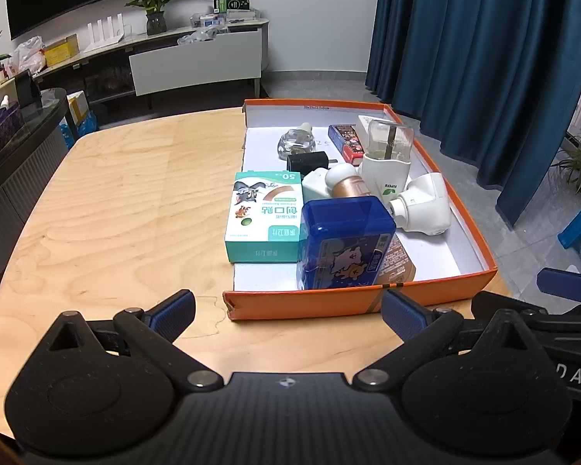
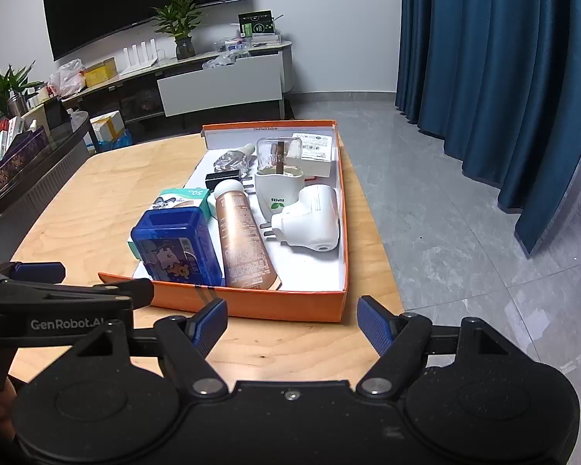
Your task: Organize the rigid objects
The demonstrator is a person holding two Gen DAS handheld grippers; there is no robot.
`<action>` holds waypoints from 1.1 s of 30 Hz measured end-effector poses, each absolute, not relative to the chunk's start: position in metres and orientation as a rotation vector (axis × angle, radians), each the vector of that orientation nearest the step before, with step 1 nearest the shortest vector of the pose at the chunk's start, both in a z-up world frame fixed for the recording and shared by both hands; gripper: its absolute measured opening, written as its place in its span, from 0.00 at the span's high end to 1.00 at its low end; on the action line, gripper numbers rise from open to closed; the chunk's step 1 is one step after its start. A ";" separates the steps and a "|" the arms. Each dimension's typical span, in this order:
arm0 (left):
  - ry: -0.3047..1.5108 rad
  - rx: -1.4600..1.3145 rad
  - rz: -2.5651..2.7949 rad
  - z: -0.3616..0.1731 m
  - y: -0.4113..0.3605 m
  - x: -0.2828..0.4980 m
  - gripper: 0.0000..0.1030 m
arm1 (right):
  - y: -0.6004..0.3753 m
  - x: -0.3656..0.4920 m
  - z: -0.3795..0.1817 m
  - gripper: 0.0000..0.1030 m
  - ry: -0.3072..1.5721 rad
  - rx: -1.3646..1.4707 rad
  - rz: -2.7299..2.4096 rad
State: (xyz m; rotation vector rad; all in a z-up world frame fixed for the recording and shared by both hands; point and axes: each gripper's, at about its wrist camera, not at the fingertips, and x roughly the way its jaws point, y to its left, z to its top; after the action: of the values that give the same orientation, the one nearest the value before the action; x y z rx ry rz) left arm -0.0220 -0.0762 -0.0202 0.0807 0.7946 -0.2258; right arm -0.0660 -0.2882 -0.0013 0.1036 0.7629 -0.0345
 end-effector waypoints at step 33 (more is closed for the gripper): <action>0.790 0.097 -0.227 -0.019 -0.077 -0.021 0.00 | -0.288 -0.064 -0.003 0.15 0.769 0.103 -0.037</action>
State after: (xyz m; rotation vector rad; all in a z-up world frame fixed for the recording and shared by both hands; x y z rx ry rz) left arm -0.0214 -0.0770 -0.0186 0.0967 0.7896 -0.2275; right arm -0.0641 -0.2882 -0.0029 0.1028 0.7695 -0.0374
